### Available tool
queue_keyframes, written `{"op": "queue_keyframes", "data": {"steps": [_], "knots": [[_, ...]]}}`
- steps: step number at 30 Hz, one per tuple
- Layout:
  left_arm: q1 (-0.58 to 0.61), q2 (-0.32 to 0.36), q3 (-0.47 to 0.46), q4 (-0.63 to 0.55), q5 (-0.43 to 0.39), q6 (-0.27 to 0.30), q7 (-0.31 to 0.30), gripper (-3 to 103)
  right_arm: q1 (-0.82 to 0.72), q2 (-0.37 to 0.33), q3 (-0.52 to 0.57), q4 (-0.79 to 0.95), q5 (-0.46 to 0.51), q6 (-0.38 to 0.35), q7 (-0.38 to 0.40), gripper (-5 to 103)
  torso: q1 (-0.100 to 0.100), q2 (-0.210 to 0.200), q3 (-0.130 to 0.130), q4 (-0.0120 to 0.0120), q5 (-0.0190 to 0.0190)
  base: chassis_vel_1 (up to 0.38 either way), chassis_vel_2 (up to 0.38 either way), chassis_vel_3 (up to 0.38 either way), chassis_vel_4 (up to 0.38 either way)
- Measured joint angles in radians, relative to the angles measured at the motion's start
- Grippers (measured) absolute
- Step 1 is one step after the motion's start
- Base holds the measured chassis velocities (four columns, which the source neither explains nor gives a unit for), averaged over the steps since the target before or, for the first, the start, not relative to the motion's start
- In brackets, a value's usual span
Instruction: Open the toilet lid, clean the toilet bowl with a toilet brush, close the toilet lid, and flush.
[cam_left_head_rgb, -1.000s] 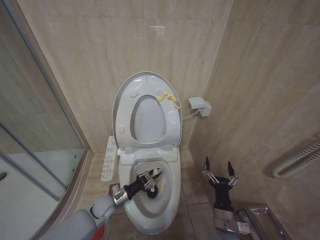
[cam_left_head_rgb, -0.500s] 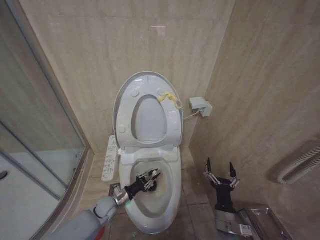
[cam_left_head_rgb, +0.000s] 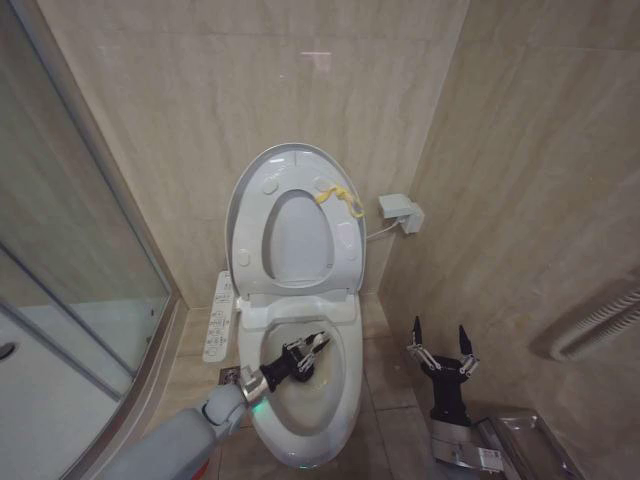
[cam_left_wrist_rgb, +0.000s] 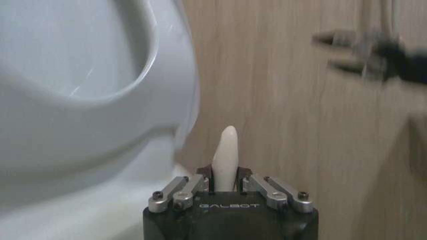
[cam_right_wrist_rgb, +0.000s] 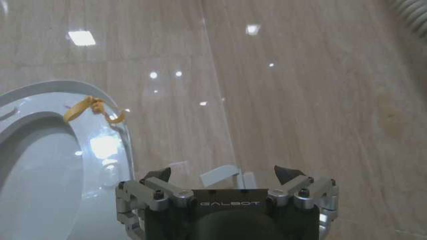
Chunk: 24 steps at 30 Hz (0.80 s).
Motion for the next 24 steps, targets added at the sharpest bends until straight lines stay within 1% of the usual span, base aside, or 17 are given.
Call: {"op": "queue_keyframes", "data": {"steps": [1, 2, 3, 4, 6, 8, 11, 13, 14, 16, 17, 18, 20, 21, 22, 23, 24], "knots": [[-0.011, -0.015, 0.007, -0.023, -0.008, 0.003, -0.008, 22, 0.000, 0.000, 0.001, -0.001, 0.000, 0.001, 0.000, 100, 0.000, 0.000, 0.000, -0.0004, -0.0008, 0.000, 0.000, 0.000, 0.000], [-0.025, -0.031, 0.016, -0.046, -0.017, 0.006, -0.014, 22, 0.000, 0.000, 0.003, -0.002, 0.000, 0.001, 0.000, 100, 0.000, 0.000, 0.000, -0.0019, -0.0011, 0.000, 0.000, 0.000, 0.000], [-0.046, -0.055, 0.031, -0.064, -0.026, 0.009, -0.017, 22, -0.002, 0.001, 0.009, -0.002, 0.000, 0.002, 0.000, 100, 0.000, 0.000, 0.000, -0.0028, -0.0007, -0.054, -0.027, -0.023, -0.010], [-0.046, -0.055, 0.031, -0.064, -0.026, 0.009, -0.017, 22, -0.002, 0.001, 0.009, -0.002, 0.000, 0.002, 0.000, 100, 0.000, 0.000, 0.000, -0.0028, -0.0007, -0.054, -0.027, -0.023, -0.010], [-0.046, -0.055, 0.035, -0.014, -0.019, 0.002, 0.000, 22, -0.003, 0.000, 0.013, -0.002, 0.001, 0.002, 0.000, 100, 0.000, 0.000, 0.000, -0.0026, -0.0008, -0.067, -0.050, -0.003, -0.011], [-0.025, -0.041, 0.015, 0.076, 0.010, -0.021, 0.026, 22, 0.000, 0.000, 0.009, -0.004, 0.001, 0.002, -0.001, 100, 0.000, 0.000, 0.000, 0.0000, -0.0004, 0.000, 0.000, 0.000, 0.000], [-0.022, -0.051, 0.002, 0.100, 0.019, -0.031, 0.030, 22, 0.000, 0.001, 0.004, -0.006, 0.000, 0.002, -0.004, 100, 0.000, 0.000, 0.000, 0.0000, -0.0006, 0.000, 0.000, 0.000, 0.000], [-0.033, -0.080, 0.011, 0.062, 0.013, -0.021, 0.013, 22, -0.002, 0.003, 0.004, -0.007, 0.000, 0.005, -0.007, 100, 0.000, 0.000, 0.000, 0.0000, -0.0003, 0.026, 0.020, -0.004, 0.001], [-0.033, -0.080, 0.011, 0.062, 0.013, -0.021, 0.013, 22, -0.002, 0.003, 0.004, -0.007, 0.000, 0.005, -0.007, 100, 0.000, 0.000, 0.000, 0.0000, -0.0003, 0.000, 0.000, 0.000, 0.000], [-0.061, -0.116, 0.028, 0.018, 0.005, -0.018, -0.007, 22, -0.006, 0.005, 0.010, -0.006, 0.000, 0.007, -0.008, 100, 0.000, 0.000, 0.000, -0.0021, -0.0009, 0.000, 0.000, 0.000, 0.000], [-0.061, -0.116, 0.028, 0.018, 0.005, -0.018, -0.007, 22, -0.006, 0.005, 0.010, -0.006, 0.000, 0.007, -0.008, 100, 0.000, 0.000, 0.000, -0.0021, -0.0009, 0.000, 0.000, 0.000, 0.000], [-0.079, -0.133, 0.038, 0.028, 0.013, -0.026, -0.017, 22, -0.009, 0.006, 0.015, -0.003, 0.000, 0.009, -0.008, 100, 0.000, 0.000, 0.000, -0.0027, -0.0005, 0.000, 0.000, 0.000, 0.000], [-0.081, -0.138, 0.032, 0.103, 0.044, -0.049, -0.019, 22, -0.012, 0.007, 0.014, 0.003, 0.000, 0.010, -0.009, 100, 0.000, 0.000, 0.000, -0.0021, -0.0007, -0.055, -0.062, -0.006, -0.021], [-0.081, -0.138, 0.032, 0.103, 0.044, -0.049, -0.019, 22, -0.012, 0.007, 0.014, 0.003, 0.000, 0.010, -0.009, 100, 0.000, 0.000, 0.000, -0.0021, -0.0007, -0.055, -0.062, 0.009, -0.017], [-0.075, -0.136, 0.019, 0.148, 0.062, -0.065, -0.021, 22, -0.012, 0.007, 0.009, 0.003, 0.000, 0.010, -0.011, 100, 0.000, 0.000, 0.000, -0.0009, -0.0004, 0.000, 0.000, 0.000, 0.000], [-0.070, -0.134, 0.007, 0.185, 0.078, -0.080, -0.022, 22, -0.012, 0.007, 0.006, 0.003, 0.000, 0.012, -0.015, 100, 0.000, 0.000, 0.000, -0.0003, -0.0003, 0.000, 0.000, 0.000, 0.000], [-0.070, -0.134, 0.007, 0.185, 0.078, -0.080, -0.022, 22, -0.012, 0.007, 0.006, 0.003, 0.000, 0.012, -0.015, 100, 0.000, 0.000, 0.000, -0.0003, -0.0003, 0.000, 0.000, 0.000, 0.000]]}}
